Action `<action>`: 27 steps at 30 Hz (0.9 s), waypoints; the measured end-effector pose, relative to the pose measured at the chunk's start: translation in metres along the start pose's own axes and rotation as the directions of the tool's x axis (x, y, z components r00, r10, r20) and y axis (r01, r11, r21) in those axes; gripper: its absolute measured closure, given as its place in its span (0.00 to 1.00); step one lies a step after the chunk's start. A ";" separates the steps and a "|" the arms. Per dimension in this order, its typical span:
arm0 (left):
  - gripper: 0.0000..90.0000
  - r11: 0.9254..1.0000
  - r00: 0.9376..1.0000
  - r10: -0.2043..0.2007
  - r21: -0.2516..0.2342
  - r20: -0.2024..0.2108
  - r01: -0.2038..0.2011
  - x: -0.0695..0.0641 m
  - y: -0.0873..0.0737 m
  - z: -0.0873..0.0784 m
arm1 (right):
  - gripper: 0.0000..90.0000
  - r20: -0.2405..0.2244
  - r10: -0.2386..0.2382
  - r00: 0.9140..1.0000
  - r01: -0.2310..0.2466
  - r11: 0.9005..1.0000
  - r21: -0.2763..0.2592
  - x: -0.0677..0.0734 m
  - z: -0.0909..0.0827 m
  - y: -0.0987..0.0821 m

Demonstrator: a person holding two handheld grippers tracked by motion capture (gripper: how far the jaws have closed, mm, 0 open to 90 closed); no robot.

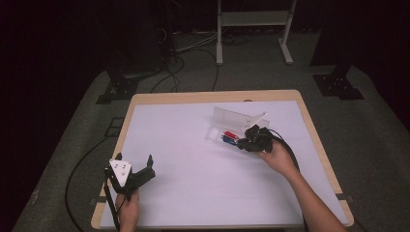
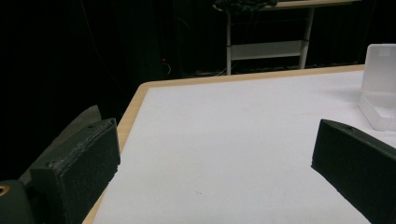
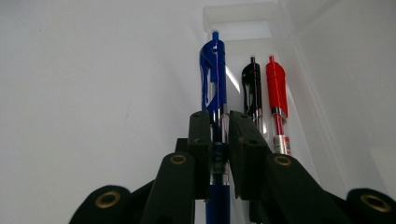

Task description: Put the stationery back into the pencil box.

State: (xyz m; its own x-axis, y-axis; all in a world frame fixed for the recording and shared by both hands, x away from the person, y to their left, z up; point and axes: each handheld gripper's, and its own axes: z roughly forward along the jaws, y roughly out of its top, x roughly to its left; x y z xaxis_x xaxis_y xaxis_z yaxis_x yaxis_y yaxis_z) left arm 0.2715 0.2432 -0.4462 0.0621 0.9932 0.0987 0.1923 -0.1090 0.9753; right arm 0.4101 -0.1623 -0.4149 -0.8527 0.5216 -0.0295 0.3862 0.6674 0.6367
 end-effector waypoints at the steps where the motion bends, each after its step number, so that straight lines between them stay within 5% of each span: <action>1: 0.00 1.000 1.000 0.000 0.000 0.000 0.000 0.000 0.000 0.000 | 0.87 0.000 0.000 1.000 0.000 1.000 0.000 0.000 0.000 0.000; 27: 0.00 1.000 1.000 0.004 -0.002 -0.004 -0.004 0.000 0.000 0.000 | 0.87 0.014 0.026 1.000 -0.027 0.999 0.048 -0.023 0.026 0.002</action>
State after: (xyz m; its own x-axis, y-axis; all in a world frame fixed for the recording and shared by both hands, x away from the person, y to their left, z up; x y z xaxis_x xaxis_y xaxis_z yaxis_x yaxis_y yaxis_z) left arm 0.2712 0.2434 -0.4458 0.0592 0.9929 0.1031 0.1897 -0.1126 0.9754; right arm 0.4398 -0.1595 -0.4327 -0.8373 0.5463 -0.0237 0.4252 0.6778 0.5998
